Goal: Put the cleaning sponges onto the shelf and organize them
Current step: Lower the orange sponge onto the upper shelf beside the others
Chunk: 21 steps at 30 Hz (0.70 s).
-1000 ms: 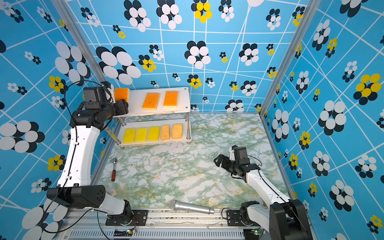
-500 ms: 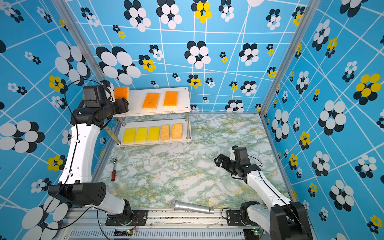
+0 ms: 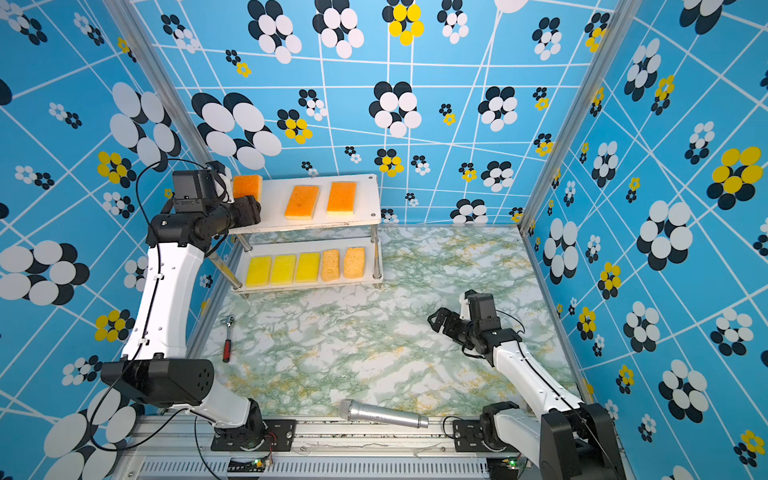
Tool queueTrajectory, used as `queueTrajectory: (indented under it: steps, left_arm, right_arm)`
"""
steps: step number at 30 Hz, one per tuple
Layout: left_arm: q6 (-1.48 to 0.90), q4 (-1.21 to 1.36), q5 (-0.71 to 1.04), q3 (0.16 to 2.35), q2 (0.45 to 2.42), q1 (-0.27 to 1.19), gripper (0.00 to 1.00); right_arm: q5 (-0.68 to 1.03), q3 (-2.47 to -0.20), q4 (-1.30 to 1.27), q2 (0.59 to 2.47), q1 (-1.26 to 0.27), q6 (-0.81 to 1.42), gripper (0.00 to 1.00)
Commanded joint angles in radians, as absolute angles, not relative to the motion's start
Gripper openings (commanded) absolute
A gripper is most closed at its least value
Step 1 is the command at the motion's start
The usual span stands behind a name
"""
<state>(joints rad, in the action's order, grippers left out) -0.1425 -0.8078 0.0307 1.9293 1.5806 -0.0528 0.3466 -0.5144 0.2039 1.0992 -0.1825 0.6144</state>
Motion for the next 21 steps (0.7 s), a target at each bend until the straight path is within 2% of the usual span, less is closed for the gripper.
queueTrajectory:
  steps: [1, 21]
  left_arm:
    - [-0.145, -0.805, 0.033, 1.956, 1.592, -0.060, 0.70]
    - [-0.126, -0.791, -0.018, 1.891, 1.580, -0.040, 0.72]
  right_arm:
    - [0.354, -0.497, 0.201, 1.083, -0.178, 0.623, 0.99]
    - [0.351, -0.508, 0.215, 1.075, -0.178, 0.620, 0.99]
